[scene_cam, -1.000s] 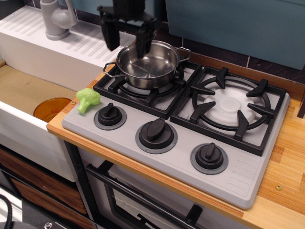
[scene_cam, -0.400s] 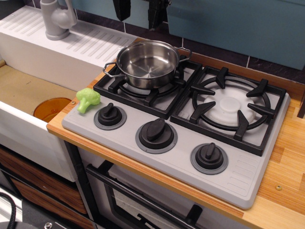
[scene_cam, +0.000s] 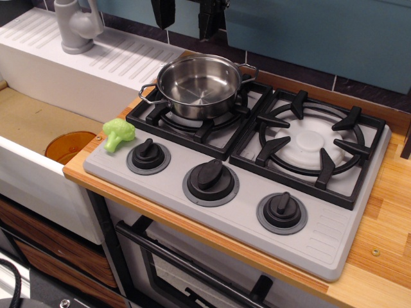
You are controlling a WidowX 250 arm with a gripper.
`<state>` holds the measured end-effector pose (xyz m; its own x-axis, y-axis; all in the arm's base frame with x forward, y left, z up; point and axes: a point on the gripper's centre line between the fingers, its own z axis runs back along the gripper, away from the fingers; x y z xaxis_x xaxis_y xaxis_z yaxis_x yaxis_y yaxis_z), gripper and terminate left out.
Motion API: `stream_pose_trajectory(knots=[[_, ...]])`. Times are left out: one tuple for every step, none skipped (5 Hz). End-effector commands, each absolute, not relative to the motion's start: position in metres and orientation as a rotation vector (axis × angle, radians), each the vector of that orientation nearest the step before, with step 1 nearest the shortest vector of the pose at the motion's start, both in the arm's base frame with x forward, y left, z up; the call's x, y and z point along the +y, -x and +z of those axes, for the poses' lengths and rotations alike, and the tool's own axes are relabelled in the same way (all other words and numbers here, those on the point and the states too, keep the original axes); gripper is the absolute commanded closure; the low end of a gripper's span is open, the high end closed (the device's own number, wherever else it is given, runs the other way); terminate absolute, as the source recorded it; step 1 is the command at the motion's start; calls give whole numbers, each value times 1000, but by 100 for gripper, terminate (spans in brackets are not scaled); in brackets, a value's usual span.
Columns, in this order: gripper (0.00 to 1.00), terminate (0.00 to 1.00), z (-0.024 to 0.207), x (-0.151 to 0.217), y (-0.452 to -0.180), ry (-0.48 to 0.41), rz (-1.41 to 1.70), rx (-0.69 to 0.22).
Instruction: Put pot or pan on stove and put cauliflower in pot or pan
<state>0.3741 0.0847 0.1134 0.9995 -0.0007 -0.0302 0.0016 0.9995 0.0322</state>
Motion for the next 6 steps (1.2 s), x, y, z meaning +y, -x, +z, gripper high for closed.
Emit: stream_pose_trajectory(knots=[[0, 0, 142, 99, -355, -118, -66, -95], [0, 0, 141, 110, -334, -166, -84, -166], [0, 0, 138, 113, -321, -186, -85, -205], [0, 0, 128, 117, -307, -216, -91, -242], [0, 0, 116, 123, -296, -212, -82, -263], [0, 0, 103, 126, -289, -190, -67, -260]])
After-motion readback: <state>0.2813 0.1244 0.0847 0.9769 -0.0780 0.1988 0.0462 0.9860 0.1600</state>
